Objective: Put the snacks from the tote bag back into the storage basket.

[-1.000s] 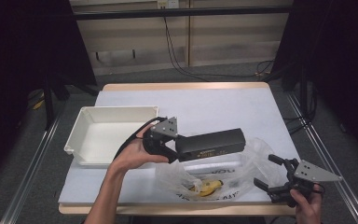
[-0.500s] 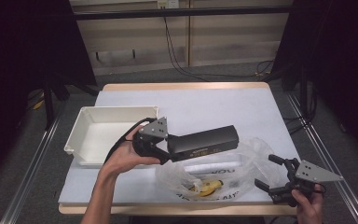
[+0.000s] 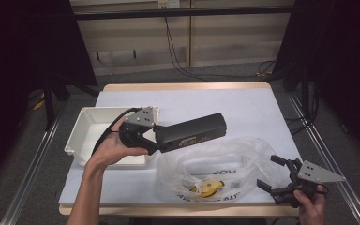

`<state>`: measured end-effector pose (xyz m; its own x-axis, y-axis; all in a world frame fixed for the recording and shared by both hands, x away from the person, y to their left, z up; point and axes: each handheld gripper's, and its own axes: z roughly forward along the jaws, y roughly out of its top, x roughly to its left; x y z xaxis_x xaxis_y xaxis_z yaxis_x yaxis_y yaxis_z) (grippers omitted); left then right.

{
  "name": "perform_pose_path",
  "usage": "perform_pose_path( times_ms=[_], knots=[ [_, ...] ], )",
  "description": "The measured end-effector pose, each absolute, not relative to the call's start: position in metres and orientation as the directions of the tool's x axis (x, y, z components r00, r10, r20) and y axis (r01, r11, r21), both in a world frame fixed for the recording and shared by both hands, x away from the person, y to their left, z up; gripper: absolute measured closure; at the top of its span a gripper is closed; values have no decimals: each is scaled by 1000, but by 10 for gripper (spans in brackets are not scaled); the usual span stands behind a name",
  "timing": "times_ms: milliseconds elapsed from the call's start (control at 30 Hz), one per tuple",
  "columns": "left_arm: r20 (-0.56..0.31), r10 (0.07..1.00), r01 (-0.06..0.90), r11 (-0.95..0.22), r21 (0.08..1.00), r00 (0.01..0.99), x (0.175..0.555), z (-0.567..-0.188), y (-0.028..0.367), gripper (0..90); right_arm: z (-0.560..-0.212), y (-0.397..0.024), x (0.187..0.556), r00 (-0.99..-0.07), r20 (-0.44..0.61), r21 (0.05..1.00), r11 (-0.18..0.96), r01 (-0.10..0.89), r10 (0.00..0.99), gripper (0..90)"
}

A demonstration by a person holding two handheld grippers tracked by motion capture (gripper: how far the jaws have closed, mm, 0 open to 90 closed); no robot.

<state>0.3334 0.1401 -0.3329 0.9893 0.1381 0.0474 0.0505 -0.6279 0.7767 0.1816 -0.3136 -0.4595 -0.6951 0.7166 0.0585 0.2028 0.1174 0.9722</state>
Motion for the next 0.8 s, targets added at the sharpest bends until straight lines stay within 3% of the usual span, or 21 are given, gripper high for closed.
perform_pose_path(
  times_ms=[800],
  knots=[
    [70,248,102,-618,780,966,339,-311,195,430,-460,-315,181,-699,64,970,121,212,712,1]
  ],
)
